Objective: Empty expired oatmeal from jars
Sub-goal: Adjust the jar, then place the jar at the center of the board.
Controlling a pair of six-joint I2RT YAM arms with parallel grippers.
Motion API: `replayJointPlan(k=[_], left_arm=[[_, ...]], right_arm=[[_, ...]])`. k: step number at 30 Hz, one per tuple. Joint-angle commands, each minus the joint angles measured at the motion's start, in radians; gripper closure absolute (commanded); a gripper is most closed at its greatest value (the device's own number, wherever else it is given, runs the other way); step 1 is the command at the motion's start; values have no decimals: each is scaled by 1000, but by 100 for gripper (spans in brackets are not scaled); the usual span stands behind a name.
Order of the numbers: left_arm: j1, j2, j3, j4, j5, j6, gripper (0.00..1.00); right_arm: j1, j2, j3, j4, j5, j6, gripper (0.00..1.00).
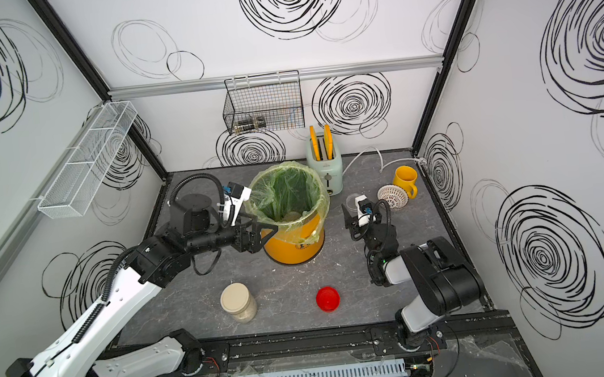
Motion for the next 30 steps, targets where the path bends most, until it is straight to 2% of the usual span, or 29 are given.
replayJointPlan(k=[1, 5, 9, 14, 17, 20, 26, 30], left_arm=[[12, -26, -9, 44, 18, 11, 4], [22, -32, -13, 44, 16, 14, 4], [24, -31, -15, 40, 15, 20, 4], [24, -41, -35, 54, 19, 18, 4], [19, -33, -35, 57, 27, 15, 4], [-19, -11, -12, 46, 31, 12, 4], [-219, 135, 162, -25, -54, 40, 0], [-342, 252, 281, -24, -75, 163, 4]], right_arm=[[-4, 42, 64, 87, -53, 37, 39], [-2, 111, 96, 114, -55, 84, 39], [-2, 99, 65, 157, -114, 66, 39], [34, -28, 41, -49, -90, 85, 39], [81, -162, -41, -77, -60, 39, 38], [104, -375, -72, -260, -46, 17, 38], [227, -790, -142, -553, 40, -97, 38], [292, -956, -170, -656, 61, -89, 38]])
